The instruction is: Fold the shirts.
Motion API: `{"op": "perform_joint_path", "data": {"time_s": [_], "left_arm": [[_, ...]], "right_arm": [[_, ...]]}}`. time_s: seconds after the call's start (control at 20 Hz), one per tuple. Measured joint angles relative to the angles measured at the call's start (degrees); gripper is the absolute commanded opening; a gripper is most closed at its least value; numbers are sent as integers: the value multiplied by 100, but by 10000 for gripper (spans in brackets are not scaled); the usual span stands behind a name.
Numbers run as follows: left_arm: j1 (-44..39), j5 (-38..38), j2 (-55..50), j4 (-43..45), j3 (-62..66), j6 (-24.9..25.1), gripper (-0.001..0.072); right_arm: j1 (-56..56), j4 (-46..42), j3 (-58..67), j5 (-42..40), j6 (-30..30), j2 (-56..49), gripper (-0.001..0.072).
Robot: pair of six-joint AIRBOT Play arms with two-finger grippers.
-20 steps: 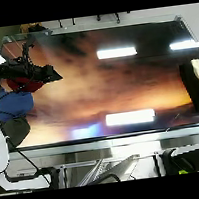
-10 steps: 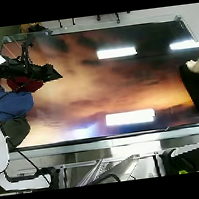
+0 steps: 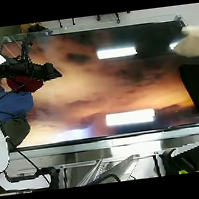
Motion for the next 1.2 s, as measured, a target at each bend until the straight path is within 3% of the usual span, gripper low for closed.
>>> {"op": "perform_joint_path", "data": {"time_s": [0.55, 0.7, 1.2], "left_arm": [[-131, -210, 0, 2, 0, 2, 90], [-142, -249, 0, 2, 0, 2, 90], [-190, -304, 0, 9, 0, 4, 90]], "right_arm": [[-103, -3713, 9, 2155, 2238, 260, 20], [-101, -4463, 9, 2417, 2485, 417, 20], [-101, -5692, -264, 2881, 2684, 487, 21]]}}
